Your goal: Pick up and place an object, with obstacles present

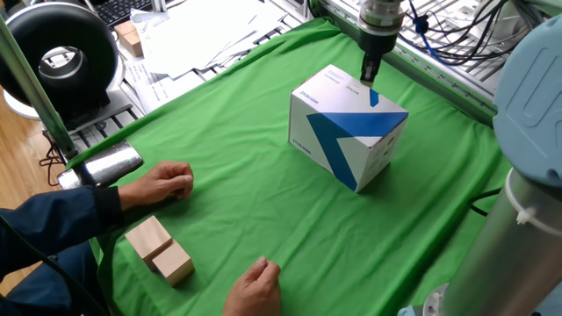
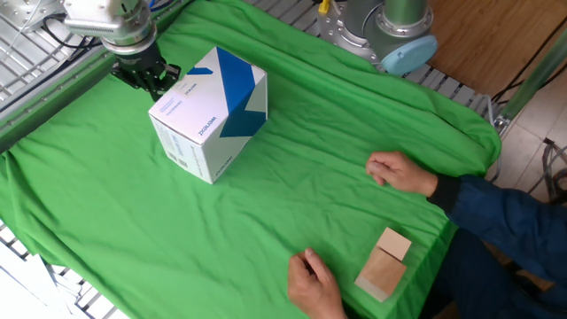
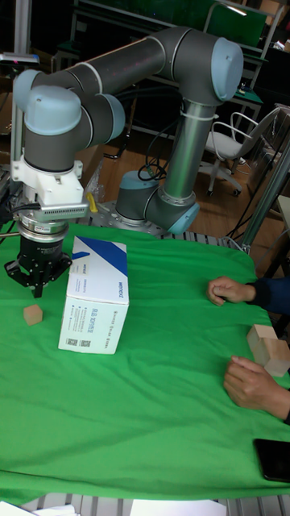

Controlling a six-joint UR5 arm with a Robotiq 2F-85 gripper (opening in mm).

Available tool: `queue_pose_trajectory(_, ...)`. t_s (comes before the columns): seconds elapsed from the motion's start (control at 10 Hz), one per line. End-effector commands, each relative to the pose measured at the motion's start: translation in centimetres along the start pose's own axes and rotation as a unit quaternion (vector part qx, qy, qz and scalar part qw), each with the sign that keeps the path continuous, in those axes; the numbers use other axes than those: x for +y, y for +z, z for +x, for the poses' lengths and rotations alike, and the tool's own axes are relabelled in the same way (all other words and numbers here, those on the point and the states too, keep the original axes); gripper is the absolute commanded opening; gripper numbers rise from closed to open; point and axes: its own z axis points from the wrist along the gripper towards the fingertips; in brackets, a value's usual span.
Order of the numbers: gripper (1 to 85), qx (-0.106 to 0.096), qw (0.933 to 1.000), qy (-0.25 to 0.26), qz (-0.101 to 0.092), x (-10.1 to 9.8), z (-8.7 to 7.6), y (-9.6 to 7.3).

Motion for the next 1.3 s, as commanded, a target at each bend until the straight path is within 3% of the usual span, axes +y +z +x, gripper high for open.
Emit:
queue_pose_trajectory(0.0,1.3,0.013,0.9998,-0.014,-0.003,0.1,0.8,-0.1)
queue_pose_trajectory(0.2,1.3,-0.003,0.9998,-0.02,-0.006,0.2,-0.1,-0.1)
queue_pose_trajectory(0.5,1.3,-0.007,0.9995,-0.028,-0.009,0.4,-0.3,-0.1)
queue_pose_trajectory(0.7,1.3,-0.006,0.9994,-0.03,0.017,-0.9,-0.3,-0.1)
queue_pose_trajectory(0.8,1.3,-0.012,0.9993,-0.03,0.019,-1.1,-0.6,-0.1)
queue_pose_trajectory(1.0,1.3,-0.024,0.999,-0.038,0.009,-0.5,-1.2,-0.1)
queue_pose_trajectory(1.1,10.3,-0.03,0.9985,-0.045,-0.004,0.1,-1.5,0.1)
queue_pose_trajectory(1.2,46.3,-0.063,0.9952,-0.064,-0.039,1.3,-3.1,1.0)
